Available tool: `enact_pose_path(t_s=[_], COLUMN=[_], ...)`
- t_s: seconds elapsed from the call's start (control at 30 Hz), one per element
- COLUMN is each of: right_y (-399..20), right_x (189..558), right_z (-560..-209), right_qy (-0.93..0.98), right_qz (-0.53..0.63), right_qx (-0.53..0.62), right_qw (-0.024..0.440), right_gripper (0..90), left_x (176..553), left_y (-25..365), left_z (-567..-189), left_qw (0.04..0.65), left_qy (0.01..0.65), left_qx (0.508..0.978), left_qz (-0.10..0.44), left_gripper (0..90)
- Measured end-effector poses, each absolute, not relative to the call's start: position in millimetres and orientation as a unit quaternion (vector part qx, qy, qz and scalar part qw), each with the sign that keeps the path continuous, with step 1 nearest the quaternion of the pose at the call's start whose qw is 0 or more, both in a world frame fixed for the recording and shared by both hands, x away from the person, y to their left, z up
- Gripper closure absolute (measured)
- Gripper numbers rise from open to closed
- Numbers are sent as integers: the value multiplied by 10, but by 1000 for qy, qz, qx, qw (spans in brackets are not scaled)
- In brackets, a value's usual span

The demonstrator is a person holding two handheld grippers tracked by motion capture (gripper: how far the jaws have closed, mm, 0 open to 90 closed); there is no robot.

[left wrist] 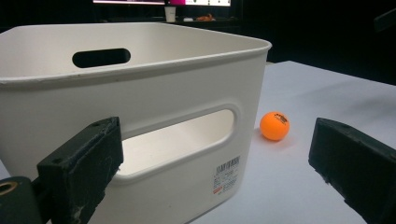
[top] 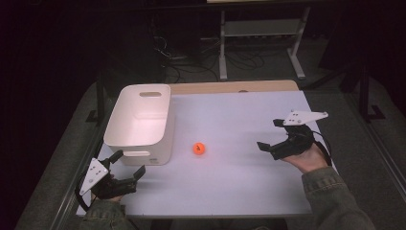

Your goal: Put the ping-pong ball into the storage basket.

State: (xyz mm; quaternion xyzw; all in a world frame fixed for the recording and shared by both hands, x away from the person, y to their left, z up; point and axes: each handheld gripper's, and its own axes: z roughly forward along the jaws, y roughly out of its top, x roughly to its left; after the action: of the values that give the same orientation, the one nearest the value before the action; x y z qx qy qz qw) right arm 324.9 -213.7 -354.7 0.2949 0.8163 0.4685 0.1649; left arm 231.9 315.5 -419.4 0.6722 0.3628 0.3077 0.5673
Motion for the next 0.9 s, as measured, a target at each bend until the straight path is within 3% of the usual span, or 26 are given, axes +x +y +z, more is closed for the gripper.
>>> enact_pose_path(t_s=[0.9], right_y=[-1862], right_x=[3401], right_z=[-3485], right_qy=[843], right_qz=[441], right_qx=[271], right_qw=[144], right_gripper=[0], left_x=[2323], left_y=[3150], left_z=[-4191], left_qw=[570], left_qy=[360], left_qx=[672], left_qz=[306], left_gripper=[25])
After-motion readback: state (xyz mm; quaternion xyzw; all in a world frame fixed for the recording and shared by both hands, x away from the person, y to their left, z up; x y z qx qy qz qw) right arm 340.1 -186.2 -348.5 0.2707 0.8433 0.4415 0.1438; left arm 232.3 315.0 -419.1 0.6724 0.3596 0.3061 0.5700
